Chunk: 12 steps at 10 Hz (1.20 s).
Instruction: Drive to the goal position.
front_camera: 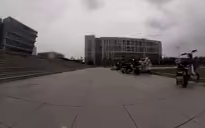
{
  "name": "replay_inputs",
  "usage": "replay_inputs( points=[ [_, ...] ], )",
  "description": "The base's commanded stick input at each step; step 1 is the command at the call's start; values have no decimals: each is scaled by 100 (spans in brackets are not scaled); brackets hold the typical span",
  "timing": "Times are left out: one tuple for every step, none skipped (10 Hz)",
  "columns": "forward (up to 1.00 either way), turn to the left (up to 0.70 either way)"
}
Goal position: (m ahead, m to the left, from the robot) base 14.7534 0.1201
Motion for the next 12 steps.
replay_inputs(
  points=[
    [0,0],
    [0,0],
    [0,0],
    [0,0],
    [8,0],
    [100,0],
    [100,0],
    [100,0],
    [100,0],
    [100,0],
    [100,0],
    [100,0]
  ],
)
